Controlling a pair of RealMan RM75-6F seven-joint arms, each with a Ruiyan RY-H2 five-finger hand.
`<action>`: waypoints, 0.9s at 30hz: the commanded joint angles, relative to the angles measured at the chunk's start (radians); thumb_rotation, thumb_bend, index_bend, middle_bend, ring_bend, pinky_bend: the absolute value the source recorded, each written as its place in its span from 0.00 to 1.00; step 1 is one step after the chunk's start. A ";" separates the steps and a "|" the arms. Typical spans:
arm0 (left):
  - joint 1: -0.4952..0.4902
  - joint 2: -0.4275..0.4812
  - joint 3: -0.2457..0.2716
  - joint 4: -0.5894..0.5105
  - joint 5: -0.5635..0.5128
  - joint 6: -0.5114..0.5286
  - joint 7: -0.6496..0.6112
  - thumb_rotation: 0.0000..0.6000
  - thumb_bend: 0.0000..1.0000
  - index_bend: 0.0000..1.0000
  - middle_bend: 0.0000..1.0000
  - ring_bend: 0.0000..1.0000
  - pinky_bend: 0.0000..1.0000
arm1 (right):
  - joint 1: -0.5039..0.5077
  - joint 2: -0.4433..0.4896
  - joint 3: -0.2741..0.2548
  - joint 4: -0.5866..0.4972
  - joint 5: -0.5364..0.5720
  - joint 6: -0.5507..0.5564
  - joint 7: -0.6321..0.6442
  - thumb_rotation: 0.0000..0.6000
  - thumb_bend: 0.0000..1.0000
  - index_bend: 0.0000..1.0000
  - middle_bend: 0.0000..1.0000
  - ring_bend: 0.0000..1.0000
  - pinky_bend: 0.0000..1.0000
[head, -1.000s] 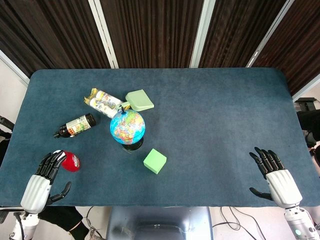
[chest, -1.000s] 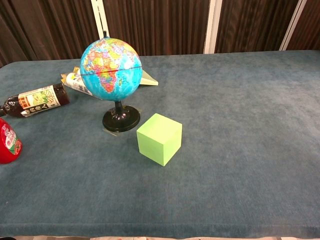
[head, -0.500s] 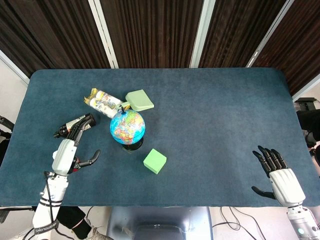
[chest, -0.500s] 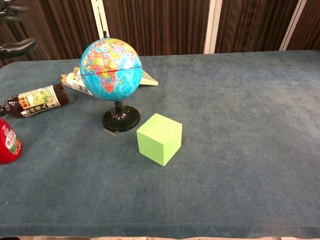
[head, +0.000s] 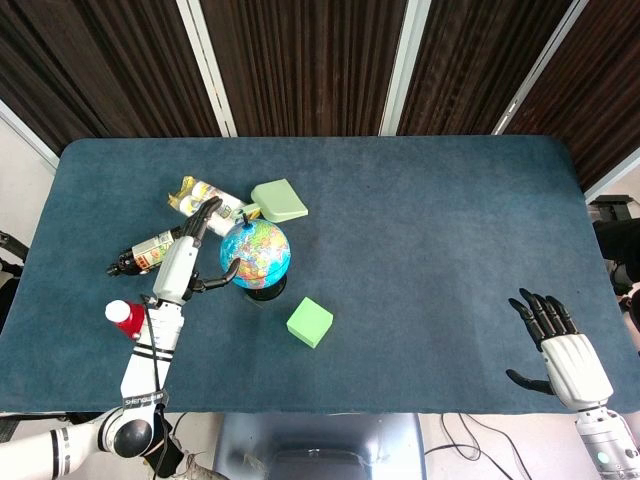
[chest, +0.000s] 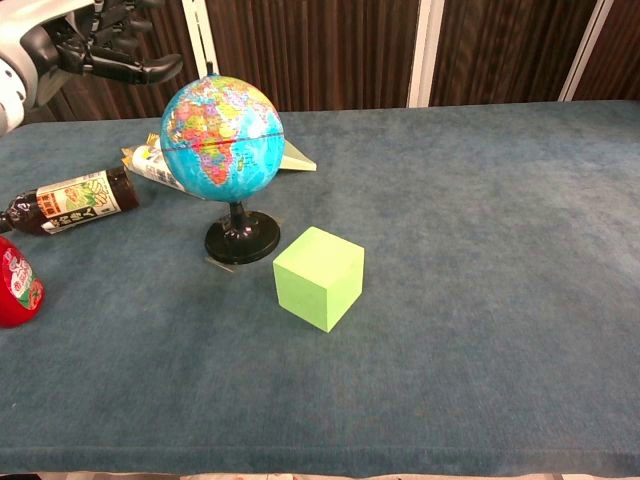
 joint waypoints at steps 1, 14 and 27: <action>-0.034 -0.029 -0.016 0.043 -0.031 -0.014 0.022 1.00 0.34 0.00 0.00 0.00 0.00 | 0.000 0.001 0.001 -0.001 0.004 -0.001 0.000 1.00 0.03 0.00 0.00 0.00 0.00; -0.099 -0.101 -0.024 0.148 -0.076 -0.016 0.053 1.00 0.34 0.00 0.00 0.00 0.00 | -0.003 0.016 0.004 -0.001 0.012 0.004 0.030 1.00 0.03 0.00 0.00 0.00 0.00; -0.111 -0.108 -0.015 0.182 -0.099 -0.020 0.063 1.00 0.34 0.00 0.00 0.00 0.00 | -0.009 0.022 0.005 0.000 0.010 0.017 0.043 1.00 0.03 0.00 0.00 0.00 0.00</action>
